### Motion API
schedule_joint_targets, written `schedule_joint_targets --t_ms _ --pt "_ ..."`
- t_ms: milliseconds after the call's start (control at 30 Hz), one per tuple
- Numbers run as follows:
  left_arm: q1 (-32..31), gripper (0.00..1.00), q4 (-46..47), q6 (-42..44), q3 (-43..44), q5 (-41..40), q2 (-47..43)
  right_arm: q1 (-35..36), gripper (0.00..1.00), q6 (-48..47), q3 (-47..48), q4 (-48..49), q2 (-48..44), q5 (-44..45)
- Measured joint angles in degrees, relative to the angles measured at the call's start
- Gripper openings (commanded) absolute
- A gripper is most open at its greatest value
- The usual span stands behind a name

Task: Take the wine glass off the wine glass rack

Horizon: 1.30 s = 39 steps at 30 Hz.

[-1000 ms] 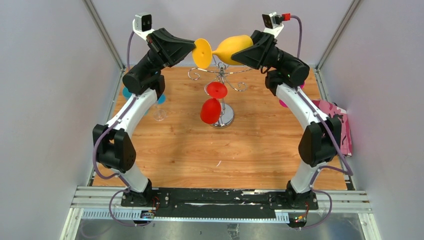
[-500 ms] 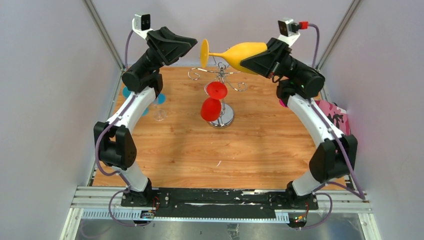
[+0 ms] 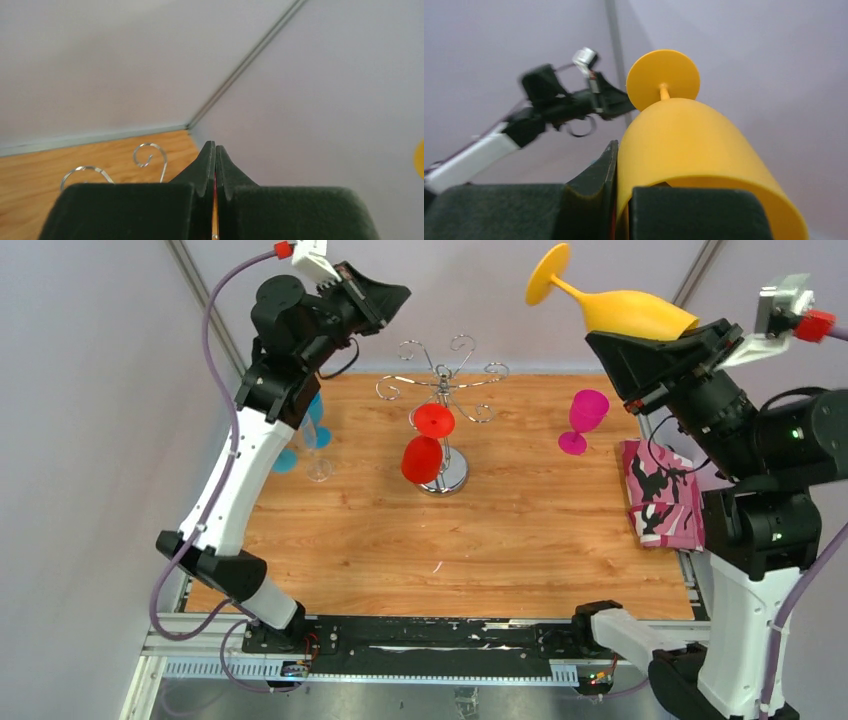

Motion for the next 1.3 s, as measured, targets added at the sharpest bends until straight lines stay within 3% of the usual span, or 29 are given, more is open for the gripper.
schedule_joint_targets --t_ms 100,233,433,600,833,1100,1300 --pt "-7.58 0.00 -18.97 13.81 6.99 -15.19 -2.36 -0.07 0.00 -8.61 5.60 -14.40 3.48 9.57" --pt "-14.27 0.00 -32.81 24.26 6.80 -37.53 -6.64 -0.07 0.00 -14.93 7.54 -27.21 13.73 19.19" --pt "-18.32 0.00 -41.64 28.92 -2.34 -52.24 -11.45 0.28 0.00 -19.12 1.31 -37.83 30.71 28.26" --pt "-18.34 0.00 -44.78 29.03 -8.26 -56.02 -13.90 0.44 0.00 -20.63 -1.42 -40.83 35.89 31.30" --pt "-18.34 0.00 -44.72 29.05 -9.64 -56.61 -15.30 1.75 0.00 -21.94 1.68 -39.10 43.28 31.67" --pt "-18.34 0.00 -37.83 29.99 -19.91 -52.52 -22.97 2.62 0.00 -22.58 2.67 -38.75 54.64 31.67" --pt "-18.34 0.00 -33.20 30.60 -21.42 -49.55 -25.29 2.62 0.00 -23.37 5.70 -39.04 59.08 31.74"
